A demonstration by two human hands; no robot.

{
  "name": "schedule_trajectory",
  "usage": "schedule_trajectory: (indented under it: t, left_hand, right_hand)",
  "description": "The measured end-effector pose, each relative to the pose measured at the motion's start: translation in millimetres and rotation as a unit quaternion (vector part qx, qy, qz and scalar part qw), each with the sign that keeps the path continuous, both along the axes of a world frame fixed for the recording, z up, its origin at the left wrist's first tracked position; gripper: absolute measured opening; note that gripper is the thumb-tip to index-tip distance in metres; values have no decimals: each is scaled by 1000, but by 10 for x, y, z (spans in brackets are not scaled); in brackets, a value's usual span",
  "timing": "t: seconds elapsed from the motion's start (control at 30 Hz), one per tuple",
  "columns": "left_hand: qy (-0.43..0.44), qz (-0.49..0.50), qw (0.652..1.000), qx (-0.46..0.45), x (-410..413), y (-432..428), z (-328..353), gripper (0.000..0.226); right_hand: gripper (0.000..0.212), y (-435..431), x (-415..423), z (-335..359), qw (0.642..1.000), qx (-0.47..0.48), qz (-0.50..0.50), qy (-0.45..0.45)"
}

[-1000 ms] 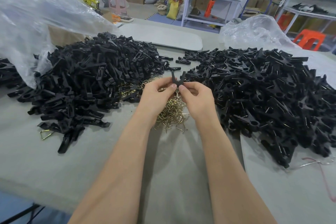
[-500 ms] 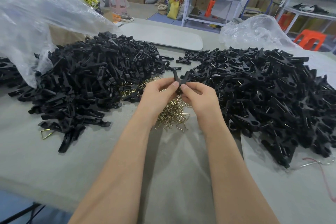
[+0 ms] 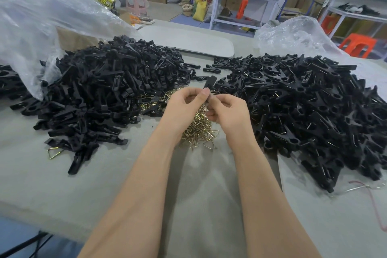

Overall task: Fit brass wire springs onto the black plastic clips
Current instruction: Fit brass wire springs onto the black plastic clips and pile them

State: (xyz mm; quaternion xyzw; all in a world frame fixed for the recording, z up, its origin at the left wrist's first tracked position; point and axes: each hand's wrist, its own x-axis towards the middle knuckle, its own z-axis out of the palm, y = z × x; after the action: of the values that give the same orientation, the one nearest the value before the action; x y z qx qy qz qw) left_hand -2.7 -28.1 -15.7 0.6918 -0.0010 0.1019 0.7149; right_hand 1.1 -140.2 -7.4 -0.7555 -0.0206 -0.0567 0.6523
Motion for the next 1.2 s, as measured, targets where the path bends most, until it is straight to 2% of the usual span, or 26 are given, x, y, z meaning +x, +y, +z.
schedule_trajectory:
  t: [0.07,0.1,0.17,0.23,0.33,0.43,0.57,0.7,0.77,0.83,0.93,1.0,1.07,1.13,1.2]
  left_hand:
    - [9,27,999,-15,15,-10,-15,17]
    - [11,46,998,-36,23,-4,-21,20]
    - [12,83,994,-68,37,22,-31,23]
    - [21,100,991,-84,41,39,-34,25]
    - [38,100,985,-135,47,33,-31,25]
    - [52,102,978,-177,38,43,-13,19]
    - [76,87,970,-213,31,74,-7,16]
    - [99,88,968,-215,44,91,-14,14]
    - [98,90,969,-208,56,94,-25,14]
    - [88,88,972,-200,56,83,-30,16]
    - [77,103,983,-133,65,58,-49,27]
    - [62,114,989,-71,66,51,-63,26]
    - [48,123,991,-8,62,51,-69,15]
    - [34,136,985,104,63,57,-78,10]
    - [22,138,971,191,75,50,-107,14]
  right_hand:
    - [12,-38,19,-29,990,-134,-33,-10]
    - [15,-61,18,-33,972,-232,-26,-9]
    - [35,-84,17,-58,916,-398,43,28]
    - [40,-40,11,-98,882,-459,93,49]
    - [22,34,23,-155,891,-444,89,23]
    - [14,33,15,-152,915,-401,52,1]
    - [25,-64,11,-105,950,-308,-11,-51]
    - [40,-102,39,-108,958,-283,-13,-33]
    - [38,-113,67,-121,973,-226,-21,-33]
    - [26,-129,75,-110,991,-127,-30,-18]
    - [15,-135,68,-91,998,-70,-12,1]
    - [12,-127,78,-105,996,-88,2,0]
    - [14,-130,83,-109,991,-130,-1,-16]
    - [15,-148,71,-90,986,-159,-13,-42]
    - [18,-180,55,-62,985,-157,-27,-66]
